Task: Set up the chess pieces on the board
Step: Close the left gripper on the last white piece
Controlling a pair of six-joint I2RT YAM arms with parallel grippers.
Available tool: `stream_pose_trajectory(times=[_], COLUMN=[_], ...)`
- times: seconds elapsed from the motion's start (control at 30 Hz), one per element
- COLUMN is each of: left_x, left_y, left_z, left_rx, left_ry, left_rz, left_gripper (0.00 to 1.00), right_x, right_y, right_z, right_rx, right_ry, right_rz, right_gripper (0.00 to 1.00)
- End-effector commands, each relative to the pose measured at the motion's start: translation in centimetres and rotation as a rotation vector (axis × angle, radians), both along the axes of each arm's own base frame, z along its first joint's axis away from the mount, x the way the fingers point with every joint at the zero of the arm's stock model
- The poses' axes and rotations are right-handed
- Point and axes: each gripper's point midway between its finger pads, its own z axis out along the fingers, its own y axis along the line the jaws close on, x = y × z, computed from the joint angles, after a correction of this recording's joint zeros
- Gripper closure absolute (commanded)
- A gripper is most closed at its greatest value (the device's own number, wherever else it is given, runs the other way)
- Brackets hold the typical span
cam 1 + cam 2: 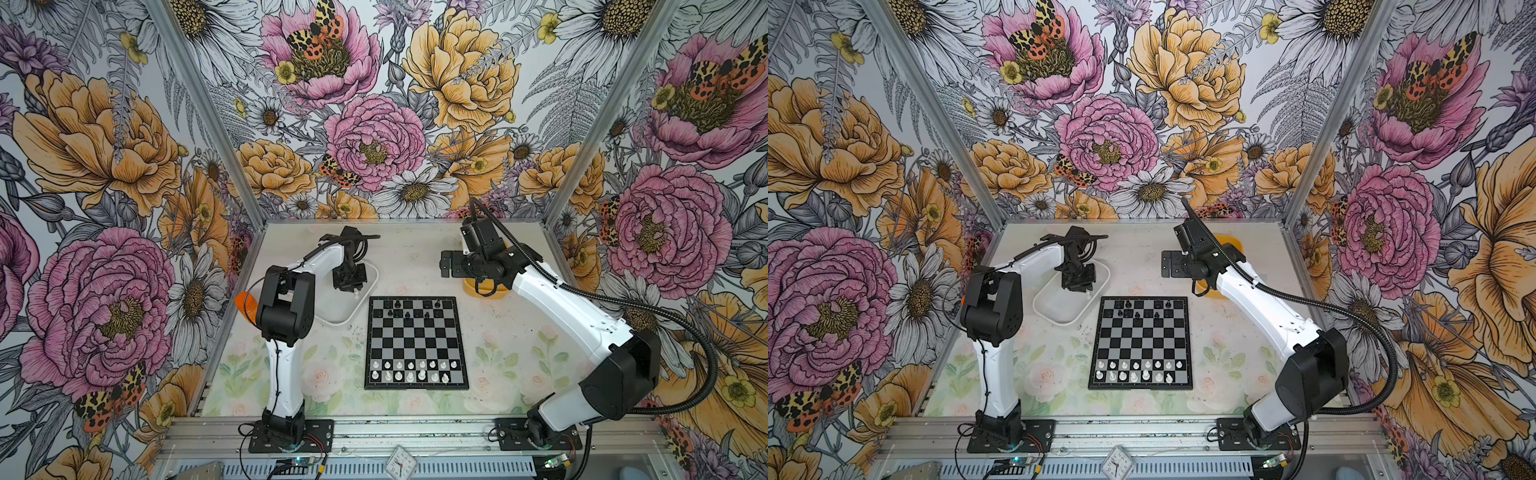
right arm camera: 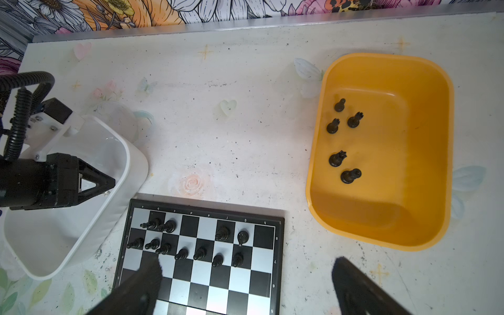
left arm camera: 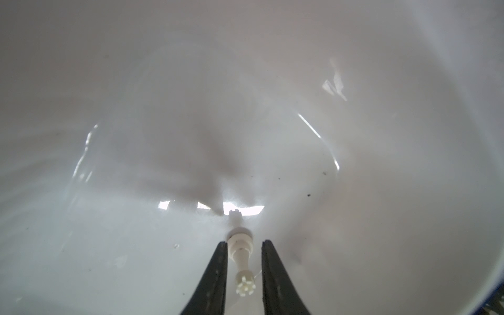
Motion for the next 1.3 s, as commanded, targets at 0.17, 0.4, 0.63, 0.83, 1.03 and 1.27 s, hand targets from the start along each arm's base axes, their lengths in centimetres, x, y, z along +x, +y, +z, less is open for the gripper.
stream_pose_trajectory(times=[0.17, 0.4, 0.63, 0.83, 1.03, 1.27], left_x=[-0.9, -0.5, -0.5, -0.6, -0.8, -0.5], left_y=[0.0, 0.0, 0.0, -0.2, 0.0, 1.1], left_z=[-0.5, -0.5, -0.4, -0.6, -0.4, 1.3], left_rx=[0.015, 0.019, 0.017, 0.011, 0.021, 0.046], left_ry=[0.019, 0.012, 0.011, 0.017, 0.019, -0.001], left_rz=[-0.028, -0.029, -0.031, -0.038, -0.04, -0.043], left_gripper=[0.75, 0.76, 0.81, 0.87, 0.91, 0.92], right_x=[0.3, 0.2, 0.1, 0.1, 0.1, 0.2], right_y=[-0.6, -0.7, -0.9, -1.0, -0.9, -0.9], right_z=[1.2, 1.2, 1.3, 1.1, 1.1, 1.3], right_rx=[0.01, 0.007, 0.006, 0.003, 0.004, 0.011], right_ry=[-0.041, -0.043, -0.045, -0.043, -0.042, -0.051], right_rz=[-0.023, -0.022, -0.029, -0.032, -0.032, -0.032], right_gripper=[0.0, 0.0, 0.0, 0.0, 0.0, 0.0])
